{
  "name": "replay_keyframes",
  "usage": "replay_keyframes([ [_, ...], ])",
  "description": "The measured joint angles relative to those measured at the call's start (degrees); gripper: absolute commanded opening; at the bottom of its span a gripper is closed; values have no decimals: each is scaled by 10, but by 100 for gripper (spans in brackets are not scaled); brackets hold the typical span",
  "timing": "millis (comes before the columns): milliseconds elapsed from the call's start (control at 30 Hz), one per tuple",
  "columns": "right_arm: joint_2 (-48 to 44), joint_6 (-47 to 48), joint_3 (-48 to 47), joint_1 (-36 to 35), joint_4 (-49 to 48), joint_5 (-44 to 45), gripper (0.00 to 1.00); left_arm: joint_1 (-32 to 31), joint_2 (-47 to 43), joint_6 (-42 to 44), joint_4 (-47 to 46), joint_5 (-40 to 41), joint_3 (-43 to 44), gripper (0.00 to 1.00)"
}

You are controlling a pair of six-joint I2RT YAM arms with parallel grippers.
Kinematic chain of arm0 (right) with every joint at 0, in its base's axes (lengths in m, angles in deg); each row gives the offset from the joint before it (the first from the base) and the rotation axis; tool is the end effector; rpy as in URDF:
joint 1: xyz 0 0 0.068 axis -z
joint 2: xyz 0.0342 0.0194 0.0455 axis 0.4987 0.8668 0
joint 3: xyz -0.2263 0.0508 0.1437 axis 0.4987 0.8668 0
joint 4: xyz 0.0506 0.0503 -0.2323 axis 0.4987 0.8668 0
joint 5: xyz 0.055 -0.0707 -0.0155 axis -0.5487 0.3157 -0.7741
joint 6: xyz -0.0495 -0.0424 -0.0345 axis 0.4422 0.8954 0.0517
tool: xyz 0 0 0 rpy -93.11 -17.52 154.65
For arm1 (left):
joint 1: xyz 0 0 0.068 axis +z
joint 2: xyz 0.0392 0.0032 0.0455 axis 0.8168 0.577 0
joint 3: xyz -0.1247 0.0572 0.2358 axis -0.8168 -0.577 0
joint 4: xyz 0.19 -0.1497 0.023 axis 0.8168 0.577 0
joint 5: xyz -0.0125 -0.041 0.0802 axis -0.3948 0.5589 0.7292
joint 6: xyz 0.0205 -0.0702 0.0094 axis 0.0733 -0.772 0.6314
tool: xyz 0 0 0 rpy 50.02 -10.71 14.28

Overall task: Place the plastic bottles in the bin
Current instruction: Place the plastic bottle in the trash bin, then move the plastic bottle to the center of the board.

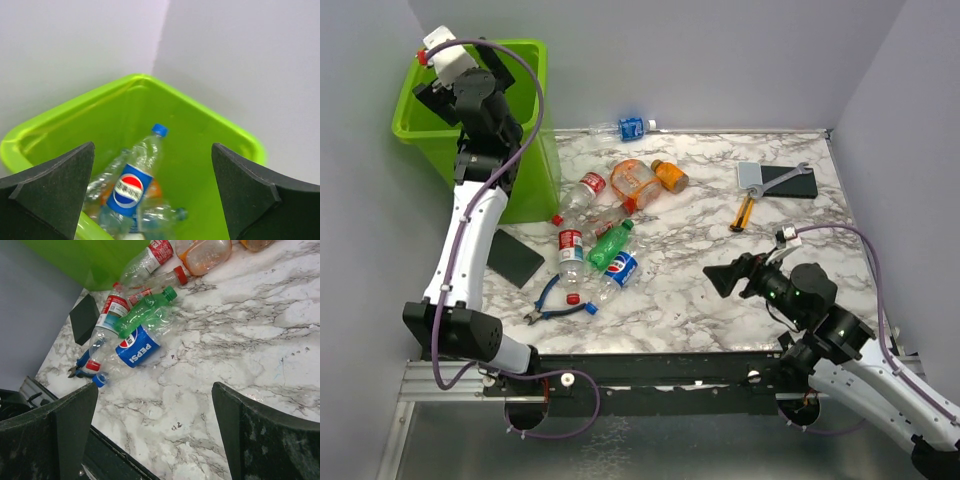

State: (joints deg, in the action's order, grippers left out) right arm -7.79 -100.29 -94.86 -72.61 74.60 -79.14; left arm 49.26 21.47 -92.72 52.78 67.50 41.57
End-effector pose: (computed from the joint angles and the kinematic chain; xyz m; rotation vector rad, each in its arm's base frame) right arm 0.1047 0.0875 0.2687 -0.0917 1.8426 0.8382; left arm 0.3242 0.0124 0.4991 -0.6805 1.2802 0.3378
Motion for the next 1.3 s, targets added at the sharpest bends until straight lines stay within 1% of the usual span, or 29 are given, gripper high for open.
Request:
replay_keyframes([
  [33,5,0,-5,0,3,3,100,-3,-1,0,2,-5,4,99],
  [133,20,3,-21,0,8,16,100,-73,-25,12,7,-19,30,99],
  [167,28,5,-28,0,11,21,100,-120,-38,21,6,-24,33,99],
  [233,44,5,-40,0,12,30,100,-190,-57,35,9,-36,33,99],
  [300,65,5,-55,0,16,42,100,-262,-79,48,12,-58,19,99],
  [400,103,5,-78,0,21,54,100,-318,-110,56,29,-97,-16,99],
  [467,127,5,-91,0,26,56,100,-345,-128,59,49,-130,-46,99],
  [533,148,5,-96,0,25,56,100,-362,-142,61,68,-169,-80,99],
  [600,164,-1,-93,0,24,56,100,-373,-165,62,86,-212,-140,99],
  [667,174,-14,-82,0,16,56,100,-379,-192,63,97,-235,-213,99],
  [800,196,-45,-36,0,-16,56,100,-379,-238,45,122,-226,-339,99],
  [867,215,-57,-11,0,-31,56,100,-379,-255,19,130,-218,-392,99],
  [967,242,-71,14,0,-46,49,99,-377,-270,-31,135,-214,-450,99],
  [1133,278,-88,23,0,-86,34,99,-377,-273,-89,137,-213,-497,99],
  [1300,303,-106,23,0,-110,21,99,-377,-273,-114,122,-190,-519,99],
])
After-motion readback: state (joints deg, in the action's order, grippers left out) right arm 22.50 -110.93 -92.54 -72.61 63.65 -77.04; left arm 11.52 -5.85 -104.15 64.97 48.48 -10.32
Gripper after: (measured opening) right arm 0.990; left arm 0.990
